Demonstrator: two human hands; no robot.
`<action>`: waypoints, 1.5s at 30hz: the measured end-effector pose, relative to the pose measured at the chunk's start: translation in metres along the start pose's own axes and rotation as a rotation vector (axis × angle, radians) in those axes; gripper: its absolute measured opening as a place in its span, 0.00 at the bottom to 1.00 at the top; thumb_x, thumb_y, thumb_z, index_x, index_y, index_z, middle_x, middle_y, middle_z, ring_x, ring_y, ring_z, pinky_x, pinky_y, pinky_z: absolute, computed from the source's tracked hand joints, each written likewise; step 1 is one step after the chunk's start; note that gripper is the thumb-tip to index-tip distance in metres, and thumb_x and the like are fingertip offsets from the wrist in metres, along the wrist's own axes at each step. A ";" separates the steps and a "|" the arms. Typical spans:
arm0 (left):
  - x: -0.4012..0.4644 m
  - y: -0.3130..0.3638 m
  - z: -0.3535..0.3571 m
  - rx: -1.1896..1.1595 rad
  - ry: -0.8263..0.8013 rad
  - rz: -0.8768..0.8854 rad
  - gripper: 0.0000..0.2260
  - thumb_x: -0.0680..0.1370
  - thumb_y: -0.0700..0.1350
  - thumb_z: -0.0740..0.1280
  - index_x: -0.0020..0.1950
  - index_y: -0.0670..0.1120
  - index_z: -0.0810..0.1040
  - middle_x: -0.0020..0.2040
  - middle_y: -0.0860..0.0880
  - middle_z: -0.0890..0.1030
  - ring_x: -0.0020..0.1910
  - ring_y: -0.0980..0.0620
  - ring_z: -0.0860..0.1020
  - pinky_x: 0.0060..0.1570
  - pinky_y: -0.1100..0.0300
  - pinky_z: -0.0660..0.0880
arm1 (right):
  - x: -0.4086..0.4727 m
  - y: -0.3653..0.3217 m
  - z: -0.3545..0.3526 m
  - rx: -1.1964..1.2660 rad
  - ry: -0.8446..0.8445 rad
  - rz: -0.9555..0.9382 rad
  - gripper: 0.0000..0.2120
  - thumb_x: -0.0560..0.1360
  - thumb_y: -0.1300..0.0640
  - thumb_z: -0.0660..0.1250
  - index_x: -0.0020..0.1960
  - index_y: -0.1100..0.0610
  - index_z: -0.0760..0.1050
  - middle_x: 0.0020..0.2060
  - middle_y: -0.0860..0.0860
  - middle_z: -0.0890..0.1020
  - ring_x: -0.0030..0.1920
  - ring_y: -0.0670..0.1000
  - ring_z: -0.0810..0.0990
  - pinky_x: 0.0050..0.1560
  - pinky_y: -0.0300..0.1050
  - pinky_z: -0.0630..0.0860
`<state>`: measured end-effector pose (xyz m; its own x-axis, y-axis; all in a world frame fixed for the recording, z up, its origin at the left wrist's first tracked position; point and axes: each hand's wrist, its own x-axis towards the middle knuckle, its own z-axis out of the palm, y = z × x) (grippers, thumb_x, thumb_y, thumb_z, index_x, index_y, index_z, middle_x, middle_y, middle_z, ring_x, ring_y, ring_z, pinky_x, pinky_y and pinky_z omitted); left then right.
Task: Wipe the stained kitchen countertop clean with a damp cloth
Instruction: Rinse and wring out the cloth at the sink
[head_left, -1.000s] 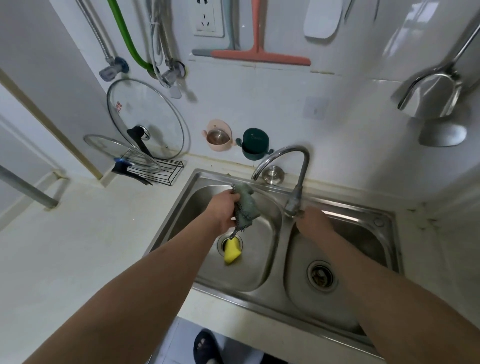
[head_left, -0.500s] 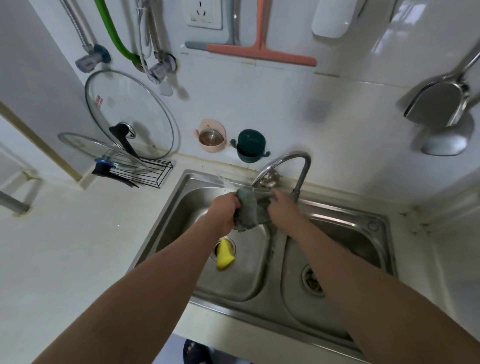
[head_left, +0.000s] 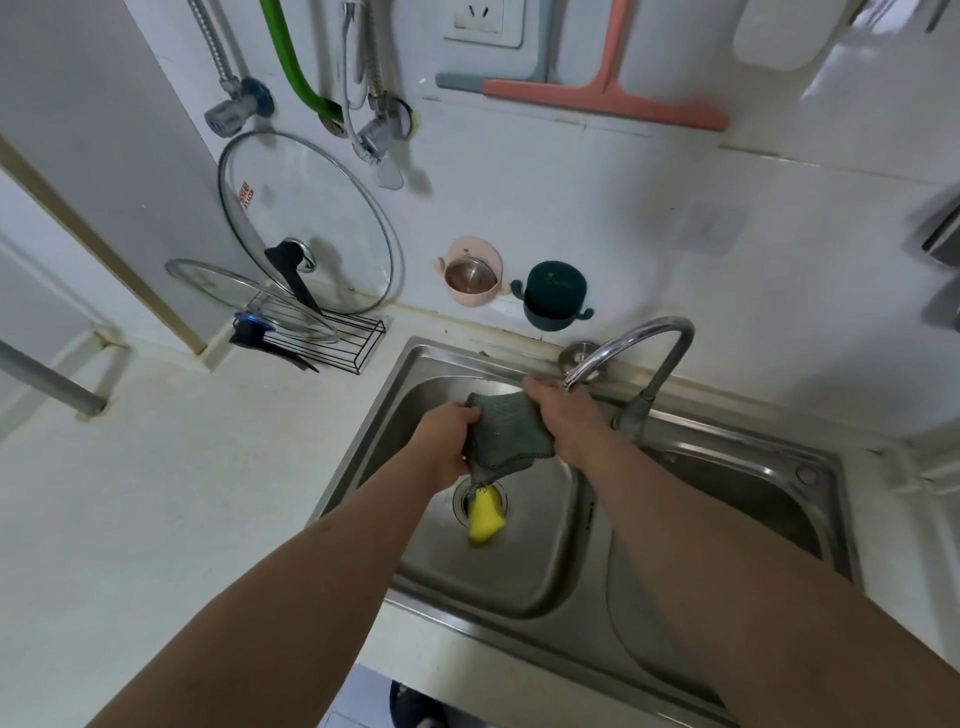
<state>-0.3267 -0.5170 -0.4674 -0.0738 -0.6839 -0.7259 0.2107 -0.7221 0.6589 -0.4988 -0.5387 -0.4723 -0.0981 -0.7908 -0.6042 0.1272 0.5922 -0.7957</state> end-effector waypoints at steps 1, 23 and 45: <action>0.001 -0.001 0.000 -0.001 -0.007 -0.006 0.12 0.85 0.41 0.61 0.67 0.44 0.78 0.61 0.40 0.82 0.59 0.39 0.81 0.58 0.36 0.80 | 0.001 0.000 0.001 0.060 -0.008 0.023 0.10 0.77 0.57 0.73 0.54 0.63 0.80 0.48 0.62 0.85 0.46 0.63 0.86 0.48 0.62 0.84; 0.035 -0.037 0.112 0.763 0.146 0.268 0.15 0.84 0.46 0.64 0.70 0.47 0.76 0.63 0.46 0.81 0.60 0.48 0.81 0.52 0.58 0.76 | -0.031 0.035 -0.029 -0.287 0.236 -0.147 0.17 0.73 0.70 0.60 0.52 0.55 0.81 0.47 0.54 0.85 0.51 0.56 0.84 0.55 0.57 0.83; 0.018 -0.018 0.036 -0.020 -0.315 -0.069 0.28 0.78 0.65 0.68 0.63 0.43 0.82 0.57 0.40 0.85 0.56 0.41 0.84 0.62 0.40 0.79 | -0.014 0.000 -0.004 -0.053 -0.011 0.109 0.20 0.67 0.44 0.80 0.49 0.59 0.83 0.39 0.56 0.83 0.41 0.54 0.80 0.35 0.46 0.74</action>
<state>-0.3668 -0.5204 -0.4852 -0.3865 -0.6339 -0.6699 0.2132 -0.7681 0.6038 -0.5009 -0.5267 -0.4641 -0.0761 -0.7228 -0.6869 0.0840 0.6818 -0.7267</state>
